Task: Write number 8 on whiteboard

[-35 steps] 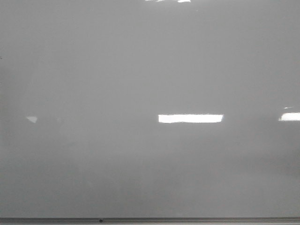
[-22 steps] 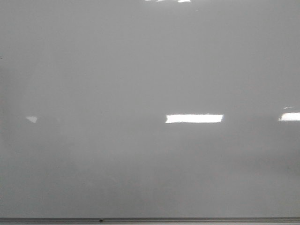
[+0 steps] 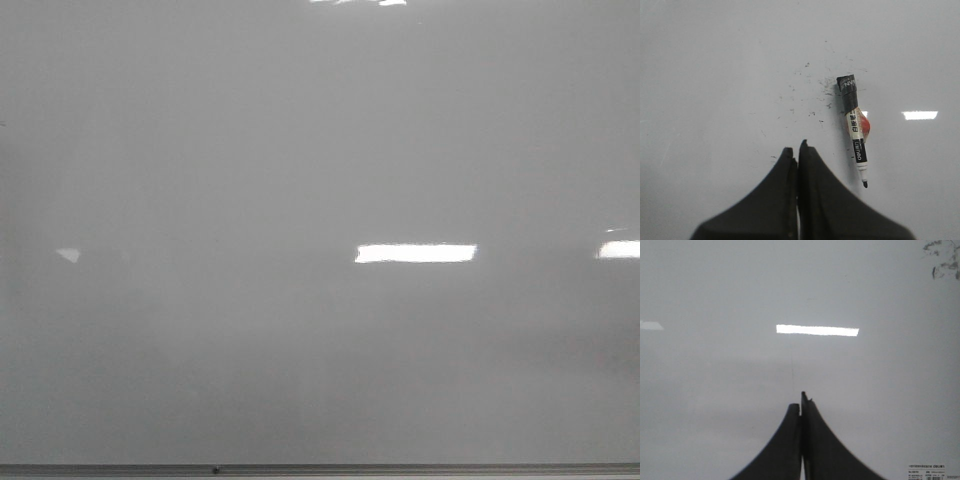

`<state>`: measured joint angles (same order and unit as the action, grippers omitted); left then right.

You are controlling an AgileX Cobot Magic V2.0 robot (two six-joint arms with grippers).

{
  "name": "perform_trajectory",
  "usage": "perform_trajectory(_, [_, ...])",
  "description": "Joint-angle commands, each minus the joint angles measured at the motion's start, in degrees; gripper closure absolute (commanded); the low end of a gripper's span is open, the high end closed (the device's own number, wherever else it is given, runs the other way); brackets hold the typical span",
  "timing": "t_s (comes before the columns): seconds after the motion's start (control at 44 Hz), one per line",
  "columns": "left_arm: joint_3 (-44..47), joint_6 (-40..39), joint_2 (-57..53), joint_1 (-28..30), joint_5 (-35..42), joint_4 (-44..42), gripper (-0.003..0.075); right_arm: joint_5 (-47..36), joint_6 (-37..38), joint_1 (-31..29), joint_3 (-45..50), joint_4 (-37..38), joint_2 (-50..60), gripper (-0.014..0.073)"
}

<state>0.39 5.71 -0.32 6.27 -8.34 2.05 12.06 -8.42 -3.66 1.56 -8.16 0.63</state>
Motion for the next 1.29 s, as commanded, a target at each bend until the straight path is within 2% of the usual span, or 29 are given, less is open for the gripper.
perform_trajectory(0.0, [0.11, -0.21, -1.05, 0.15, 4.58, 0.55, 0.0739, -4.30, -0.07, -0.32, -0.19, 0.50, 0.98, 0.0661])
perform_trajectory(0.318, [0.11, -0.21, -1.05, 0.15, 4.58, 0.55, 0.0739, -4.30, -0.07, -0.32, -0.19, 0.50, 0.98, 0.0661])
perform_trajectory(0.613, [0.11, -0.21, -1.05, 0.15, 10.16, 0.55, 0.0739, -6.51, -0.07, -0.32, -0.19, 0.50, 0.98, 0.0661])
perform_trajectory(0.704, [0.11, -0.21, -1.05, 0.15, 14.16, 0.55, 0.0739, -8.48, -0.07, -0.32, -0.64, 0.50, 0.98, 0.0661])
perform_trajectory(0.84, [-1.87, -0.21, -1.05, 0.15, 21.43, 0.55, 0.0739, -7.29, -0.07, -0.32, -5.69, 0.50, 0.98, 0.0661])
perform_trajectory(0.908, [-5.15, -0.21, -0.65, 0.15, 19.81, 0.55, 0.0739, -4.04, -0.07, -0.32, -10.14, 0.50, 0.57, 0.0660])
perform_trajectory(1.067, [-15.29, -0.21, 5.41, 0.15, 10.45, -1.47, 0.0739, 4.75, -0.01, -0.32, -22.50, 0.45, -6.86, 0.0653])
perform_trajectory(1.181, [-21.04, -0.21, 14.01, 0.15, 2.65, -2.05, 0.0739, 6.84, -0.01, -0.32, -29.73, -0.31, -16.47, 0.0652])
perform_trajectory(1.271, [-22.71, -0.21, 20.44, 0.15, 0.77, -2.05, 0.0739, 7.75, -0.01, -0.32, -33.16, -0.68, -21.68, 0.0652])
